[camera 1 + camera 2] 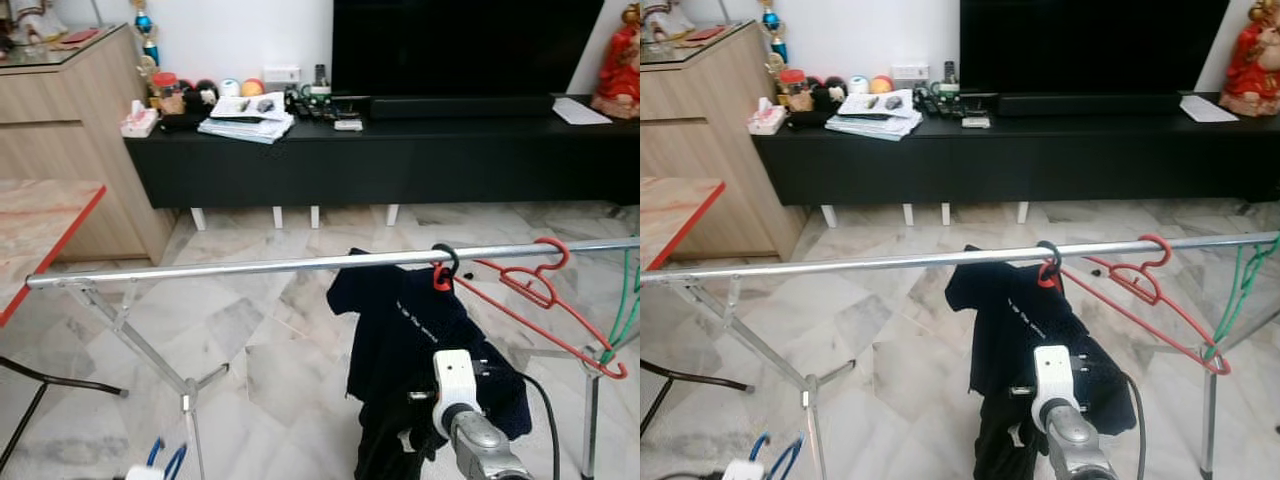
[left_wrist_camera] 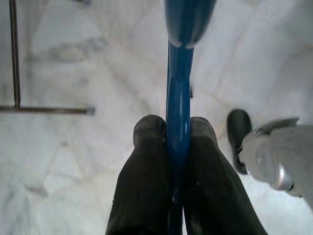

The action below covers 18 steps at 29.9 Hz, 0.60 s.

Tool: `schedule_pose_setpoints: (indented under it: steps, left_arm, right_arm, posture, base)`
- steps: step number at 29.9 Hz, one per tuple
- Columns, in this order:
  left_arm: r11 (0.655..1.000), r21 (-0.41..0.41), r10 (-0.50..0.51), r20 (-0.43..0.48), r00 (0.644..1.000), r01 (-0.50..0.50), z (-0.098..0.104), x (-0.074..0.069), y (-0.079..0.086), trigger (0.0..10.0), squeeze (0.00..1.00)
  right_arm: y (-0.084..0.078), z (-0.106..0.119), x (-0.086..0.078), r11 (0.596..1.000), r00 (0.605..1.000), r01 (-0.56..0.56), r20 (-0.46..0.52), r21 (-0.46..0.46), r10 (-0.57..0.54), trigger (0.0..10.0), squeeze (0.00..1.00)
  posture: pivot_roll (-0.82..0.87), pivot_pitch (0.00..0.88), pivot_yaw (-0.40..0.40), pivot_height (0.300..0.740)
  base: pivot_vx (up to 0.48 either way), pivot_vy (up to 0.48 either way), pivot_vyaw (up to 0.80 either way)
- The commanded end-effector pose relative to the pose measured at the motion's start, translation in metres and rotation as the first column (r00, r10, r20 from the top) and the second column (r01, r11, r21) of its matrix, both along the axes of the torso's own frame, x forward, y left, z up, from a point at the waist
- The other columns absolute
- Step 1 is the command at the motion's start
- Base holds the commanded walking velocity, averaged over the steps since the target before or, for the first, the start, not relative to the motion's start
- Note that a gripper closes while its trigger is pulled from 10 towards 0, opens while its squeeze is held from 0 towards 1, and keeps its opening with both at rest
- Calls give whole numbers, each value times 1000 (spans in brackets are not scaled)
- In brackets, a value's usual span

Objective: Hang hanger

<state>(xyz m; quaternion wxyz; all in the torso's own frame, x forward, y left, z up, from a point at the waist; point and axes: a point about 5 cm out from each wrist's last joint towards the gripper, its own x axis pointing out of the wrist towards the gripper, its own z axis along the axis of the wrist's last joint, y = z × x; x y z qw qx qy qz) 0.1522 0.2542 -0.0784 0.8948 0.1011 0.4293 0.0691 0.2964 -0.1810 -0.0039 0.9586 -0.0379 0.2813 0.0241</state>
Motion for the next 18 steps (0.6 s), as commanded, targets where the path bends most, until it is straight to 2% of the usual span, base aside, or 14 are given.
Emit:
schedule_pose_setpoints:
  steps: [1,6,11,18]
  left_arm:
    - [999,16,36,-15,999,-36,1,-5,10,10000,0]
    - [1000,19,15,-21,1000,-15,1,-4,10,10000,0]
    - [1000,-9,16,8,1000,-16,2,8,0,10000,0]
    - [999,-31,20,-15,1000,-20,-1,4,-6,10000,0]
  right_arm:
    - [0,3,3,1000,1000,6,23,5,-6,10000,0]
    - [0,3,3,1000,1000,5,26,8,-5,10000,0]
    - [0,5,4,1000,999,10,34,13,-10,10000,0]
    - [1,6,5,1000,999,16,43,17,-17,10000,0]
  posture:
    - [31,0,36,740]
    - [36,0,32,740]
    - [41,0,29,740]
    - [40,0,30,740]
  base:
    - [0,0,0]
    - [0,0,0]
    - [0,0,0]
    - [0,0,0]
